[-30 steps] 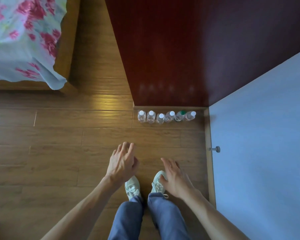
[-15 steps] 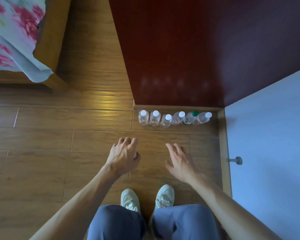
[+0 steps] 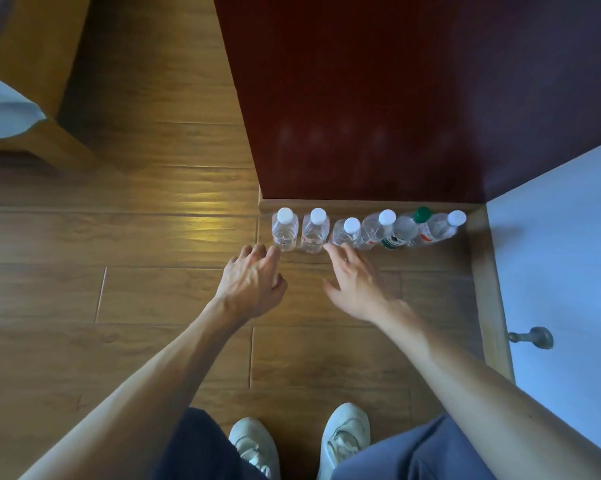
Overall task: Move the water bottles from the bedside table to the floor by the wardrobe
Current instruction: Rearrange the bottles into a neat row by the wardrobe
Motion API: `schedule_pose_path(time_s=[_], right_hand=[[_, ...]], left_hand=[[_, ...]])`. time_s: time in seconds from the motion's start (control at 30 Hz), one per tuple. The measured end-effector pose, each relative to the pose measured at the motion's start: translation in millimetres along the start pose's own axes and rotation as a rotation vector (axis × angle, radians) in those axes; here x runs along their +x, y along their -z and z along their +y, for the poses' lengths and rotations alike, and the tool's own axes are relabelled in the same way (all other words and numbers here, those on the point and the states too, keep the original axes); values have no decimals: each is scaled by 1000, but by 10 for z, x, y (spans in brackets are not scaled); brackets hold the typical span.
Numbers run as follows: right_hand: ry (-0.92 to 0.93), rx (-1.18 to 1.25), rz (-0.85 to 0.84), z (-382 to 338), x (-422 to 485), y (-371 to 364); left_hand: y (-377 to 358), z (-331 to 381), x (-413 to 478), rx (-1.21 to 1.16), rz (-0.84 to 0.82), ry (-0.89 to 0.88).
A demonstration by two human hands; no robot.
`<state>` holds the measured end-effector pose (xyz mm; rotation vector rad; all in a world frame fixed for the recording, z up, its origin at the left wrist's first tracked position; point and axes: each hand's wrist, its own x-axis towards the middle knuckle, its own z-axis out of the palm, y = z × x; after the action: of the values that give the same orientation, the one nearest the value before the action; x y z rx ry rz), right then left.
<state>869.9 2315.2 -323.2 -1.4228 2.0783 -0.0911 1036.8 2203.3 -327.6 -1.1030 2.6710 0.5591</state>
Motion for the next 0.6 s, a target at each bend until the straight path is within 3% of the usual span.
schedule_pose_path(time_s=[0.6], right_hand=[[82,-103,183,166,824,180]], left_hand=[[-224,-269,730,69,123,12]])
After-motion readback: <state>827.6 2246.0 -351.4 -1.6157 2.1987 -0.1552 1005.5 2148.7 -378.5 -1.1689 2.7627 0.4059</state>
